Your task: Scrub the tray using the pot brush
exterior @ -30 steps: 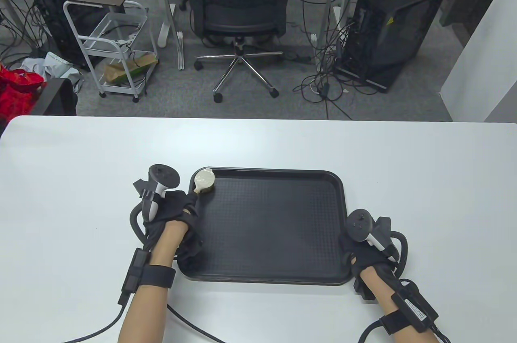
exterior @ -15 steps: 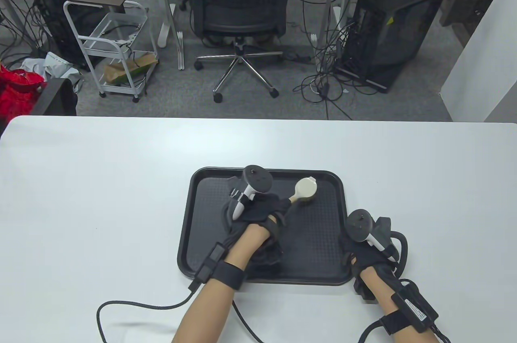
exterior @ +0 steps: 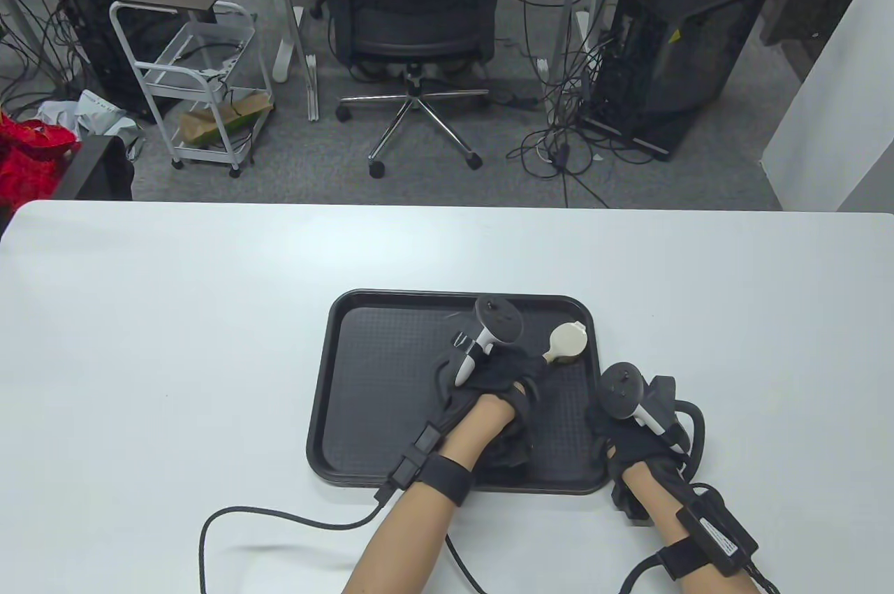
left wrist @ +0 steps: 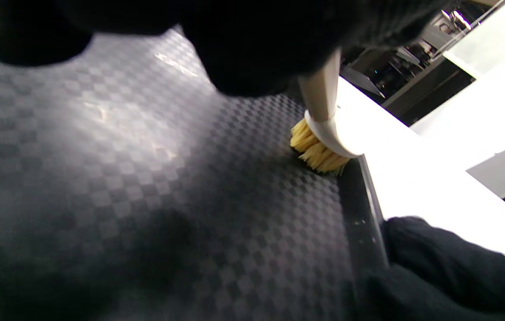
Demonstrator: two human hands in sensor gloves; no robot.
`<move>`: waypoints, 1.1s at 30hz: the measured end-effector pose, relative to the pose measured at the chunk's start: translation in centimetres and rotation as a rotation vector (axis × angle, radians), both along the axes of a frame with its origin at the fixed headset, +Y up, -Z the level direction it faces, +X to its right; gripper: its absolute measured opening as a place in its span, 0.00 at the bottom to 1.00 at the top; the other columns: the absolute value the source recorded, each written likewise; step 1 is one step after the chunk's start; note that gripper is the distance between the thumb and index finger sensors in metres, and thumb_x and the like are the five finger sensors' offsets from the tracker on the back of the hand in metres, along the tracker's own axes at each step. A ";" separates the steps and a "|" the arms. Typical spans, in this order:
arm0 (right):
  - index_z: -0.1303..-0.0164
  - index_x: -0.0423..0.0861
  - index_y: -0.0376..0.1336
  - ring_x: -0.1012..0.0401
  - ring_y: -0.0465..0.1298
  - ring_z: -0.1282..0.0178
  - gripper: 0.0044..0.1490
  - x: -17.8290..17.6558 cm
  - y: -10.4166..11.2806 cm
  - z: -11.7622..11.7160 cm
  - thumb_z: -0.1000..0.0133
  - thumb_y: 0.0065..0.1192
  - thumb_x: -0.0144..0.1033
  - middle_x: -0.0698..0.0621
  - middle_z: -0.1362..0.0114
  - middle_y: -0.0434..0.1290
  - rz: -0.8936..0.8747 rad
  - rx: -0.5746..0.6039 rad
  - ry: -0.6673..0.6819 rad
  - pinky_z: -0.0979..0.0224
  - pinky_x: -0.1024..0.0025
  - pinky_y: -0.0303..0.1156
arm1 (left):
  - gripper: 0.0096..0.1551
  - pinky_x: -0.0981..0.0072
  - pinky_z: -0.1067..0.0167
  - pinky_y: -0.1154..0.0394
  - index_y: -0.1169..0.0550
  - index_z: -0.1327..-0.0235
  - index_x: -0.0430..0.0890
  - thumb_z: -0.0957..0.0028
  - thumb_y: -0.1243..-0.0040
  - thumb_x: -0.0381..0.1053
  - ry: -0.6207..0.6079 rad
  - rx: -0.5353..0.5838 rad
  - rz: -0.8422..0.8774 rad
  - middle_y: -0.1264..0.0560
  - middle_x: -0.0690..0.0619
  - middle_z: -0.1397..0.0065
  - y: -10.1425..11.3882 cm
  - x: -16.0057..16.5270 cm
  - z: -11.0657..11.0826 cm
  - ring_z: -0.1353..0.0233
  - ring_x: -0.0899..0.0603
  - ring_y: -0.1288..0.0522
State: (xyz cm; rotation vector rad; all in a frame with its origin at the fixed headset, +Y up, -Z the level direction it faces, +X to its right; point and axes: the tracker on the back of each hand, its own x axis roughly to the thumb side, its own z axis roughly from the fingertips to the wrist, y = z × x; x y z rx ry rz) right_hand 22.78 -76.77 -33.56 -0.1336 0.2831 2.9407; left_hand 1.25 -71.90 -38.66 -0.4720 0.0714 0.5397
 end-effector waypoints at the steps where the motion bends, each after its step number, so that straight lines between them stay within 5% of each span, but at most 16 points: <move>1: 0.31 0.36 0.57 0.55 0.81 0.76 0.38 0.0 0.0 0.0 0.47 0.62 0.42 0.48 0.63 0.81 0.000 0.000 0.000 0.62 0.55 0.77 | 0.35 0.49 0.58 0.18 0.20 0.46 0.43 0.55 0.42 0.67 0.003 -0.003 -0.004 0.14 0.53 0.74 0.0 -0.2 0.0 0.80 0.49 0.19; 33: 0.31 0.36 0.57 0.55 0.81 0.76 0.38 -0.1 0.0 0.0 0.47 0.62 0.42 0.48 0.64 0.81 0.004 0.002 0.000 0.62 0.55 0.77 | 0.38 0.47 0.57 0.18 0.20 0.46 0.39 0.54 0.44 0.67 0.137 -0.079 -0.192 0.14 0.52 0.73 1.7 -14.8 1.5 0.79 0.48 0.18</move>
